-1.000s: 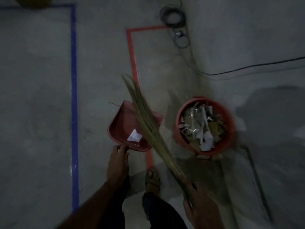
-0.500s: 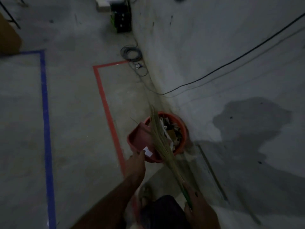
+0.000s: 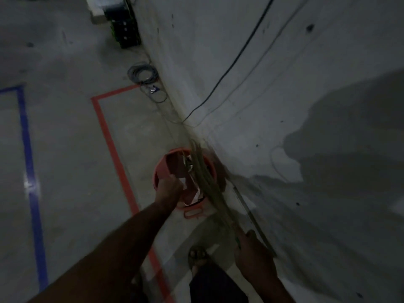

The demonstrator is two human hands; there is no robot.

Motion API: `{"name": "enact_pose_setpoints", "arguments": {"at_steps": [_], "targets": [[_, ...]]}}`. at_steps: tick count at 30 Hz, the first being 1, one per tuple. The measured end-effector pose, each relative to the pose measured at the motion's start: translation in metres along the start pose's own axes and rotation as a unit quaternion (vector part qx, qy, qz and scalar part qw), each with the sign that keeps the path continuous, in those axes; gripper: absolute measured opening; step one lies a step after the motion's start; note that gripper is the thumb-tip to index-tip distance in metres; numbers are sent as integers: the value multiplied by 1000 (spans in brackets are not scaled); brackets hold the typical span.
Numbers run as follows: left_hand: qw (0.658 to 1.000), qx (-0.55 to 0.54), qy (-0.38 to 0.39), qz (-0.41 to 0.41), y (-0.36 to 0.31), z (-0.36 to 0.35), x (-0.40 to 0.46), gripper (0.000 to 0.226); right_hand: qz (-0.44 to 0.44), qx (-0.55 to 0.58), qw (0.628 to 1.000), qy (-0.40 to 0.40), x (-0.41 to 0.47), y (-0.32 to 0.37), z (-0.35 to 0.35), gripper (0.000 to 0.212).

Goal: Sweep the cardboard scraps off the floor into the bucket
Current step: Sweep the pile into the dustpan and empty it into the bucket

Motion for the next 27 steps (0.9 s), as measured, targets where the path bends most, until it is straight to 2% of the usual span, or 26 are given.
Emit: {"name": "enact_pose_setpoints", "arguments": {"at_steps": [1, 3, 4, 5, 7, 8, 9, 10, 11, 12, 13, 15, 17, 19, 21, 22, 25, 27], "targets": [[995, 101, -13, -4, -11, 7, -8, 18, 18, -38, 999, -15, -1, -2, 4, 38], [986, 168, -7, -25, -36, 21, -26, 29, 30, -73, 997, 6, -3, -5, 10, 30], [988, 152, -16, -28, -43, 31, -34, 29, 39, -42, 998, 12, -5, -7, 15, 36], [987, 153, -25, -34, -43, 30, -36, 28, 39, -15, 999, -20, -6, -5, 25, 39], [992, 126, -8, -2, -37, 27, -35, 22, 39, -43, 998, -26, -3, -14, 14, 46], [994, 105, -34, -7, -35, 27, -40, 16, 35, -30, 999, -17, -3, -21, 9, 47], [997, 27, -75, -9, -30, 30, -44, 11, 39, -11, 999, -3, -5, -21, 8, 48], [995, -49, -83, 18, -19, 31, -46, 11, 37, 9, 999, 10, -7, -20, 5, 47], [995, -19, -92, 28, -10, 29, -54, 15, 10, 21, 1000, -4, -8, -25, 6, 43], [988, 61, -138, 17, -4, 32, -62, 24, -6, 58, 998, 6, -5, -26, 3, 40], [984, 97, -152, 5, 3, 29, -69, 33, 4, 101, 994, 27, -6, -23, 3, 45], [984, 144, -107, -16, 18, 17, -80, 42, -10, 120, 992, 42, -14, -28, -7, 25], [985, 151, -81, 11, 27, 17, -96, 32, 16, 52, 998, -11, -20, -21, 0, 46], [992, 119, -49, -3, 33, 17, -117, 48, 53, -4, 998, -30, -27, -17, 4, 53], [990, 122, -68, 8, 49, 14, -139, 52, 45, 4, 993, -106, -30, -17, 9, 59], [987, 131, -94, 6, 56, 17, -149, 50, 40, 13, 995, -96, -34, -15, 7, 67], [990, 86, -110, 15, 78, 26, -172, 58, 54, -4, 998, -40, -46, 0, 4, 58], [989, 74, -126, -1, 95, 32, -192, 52, 70, 12, 997, -24, -54, 18, 11, 63]]}}
Point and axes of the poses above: each hand's wrist, its own x-axis towards the middle knuckle, its own z-axis out of the back of the hand, y = z × x, the point moved 5 cm from there along x, towards the middle knuckle, and after that the axes turned 8 degrees about z, right-handed, at the moved point
